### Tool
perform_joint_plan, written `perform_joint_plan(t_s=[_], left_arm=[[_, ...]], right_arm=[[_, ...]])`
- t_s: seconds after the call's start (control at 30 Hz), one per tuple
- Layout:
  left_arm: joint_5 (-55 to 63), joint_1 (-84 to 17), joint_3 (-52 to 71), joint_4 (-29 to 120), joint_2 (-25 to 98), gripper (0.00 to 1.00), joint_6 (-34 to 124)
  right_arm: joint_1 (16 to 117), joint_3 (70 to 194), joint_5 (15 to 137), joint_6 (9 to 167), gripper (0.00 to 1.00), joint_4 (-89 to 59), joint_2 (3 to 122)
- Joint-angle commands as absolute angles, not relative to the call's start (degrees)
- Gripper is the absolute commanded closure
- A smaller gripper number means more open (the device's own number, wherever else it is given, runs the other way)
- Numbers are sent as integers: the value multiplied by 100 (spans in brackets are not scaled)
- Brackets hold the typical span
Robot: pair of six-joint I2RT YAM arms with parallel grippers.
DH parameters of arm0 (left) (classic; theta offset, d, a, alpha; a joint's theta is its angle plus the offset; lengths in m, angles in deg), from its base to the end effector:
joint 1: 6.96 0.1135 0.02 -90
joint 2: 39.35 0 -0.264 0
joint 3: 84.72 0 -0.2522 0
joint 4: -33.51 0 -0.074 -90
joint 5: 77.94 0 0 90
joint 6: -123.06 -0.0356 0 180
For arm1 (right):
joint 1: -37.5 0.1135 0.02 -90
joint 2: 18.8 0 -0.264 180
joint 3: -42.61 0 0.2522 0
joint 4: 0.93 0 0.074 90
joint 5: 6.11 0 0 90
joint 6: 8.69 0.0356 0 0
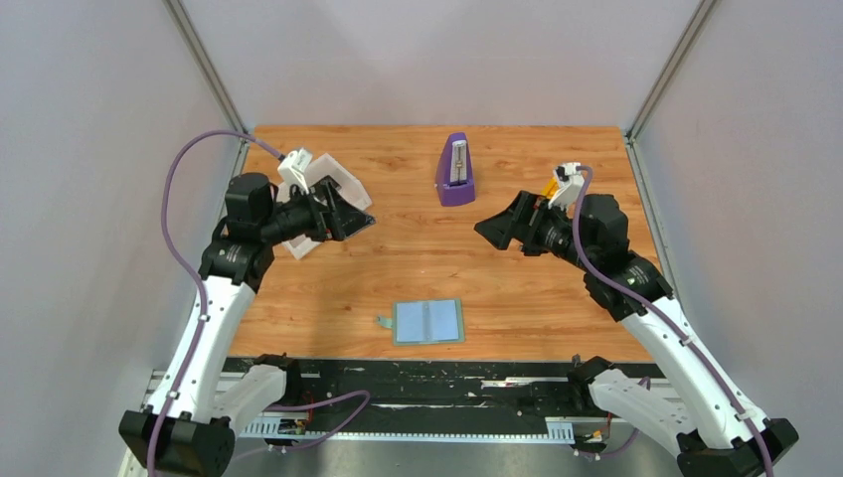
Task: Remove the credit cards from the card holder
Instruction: Reset both arms
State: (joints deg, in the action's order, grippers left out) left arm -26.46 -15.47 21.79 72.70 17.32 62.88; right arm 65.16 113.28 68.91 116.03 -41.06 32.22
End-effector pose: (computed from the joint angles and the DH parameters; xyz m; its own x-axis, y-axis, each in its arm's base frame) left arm 0.2049 -0.0531 0.3683 -0.6674 -0.2935 -0.6844 0.4074 0.6254 -0.6655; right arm 0.1667 0.0977 0.3656 -0.6323 0.2898 -0.7185 -0.3684 0.7034 0.6079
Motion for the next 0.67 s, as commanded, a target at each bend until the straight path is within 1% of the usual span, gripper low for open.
perform_joint_plan(t_s=[0.0, 0.27, 0.63], left_arm=[[-3055, -1548, 2514, 7201, 1250, 1, 6407], [-3110, -1548, 2884, 7111, 613, 0, 6634], [-2979, -1548, 2906, 7232, 388, 0, 6577]], right_arm=[[6501, 11209, 7364, 12022, 0, -4369, 3021], [6503, 10952, 7358, 12287, 0, -4490, 2854], [6505, 10771, 7291, 12525, 0, -4510, 2615]])
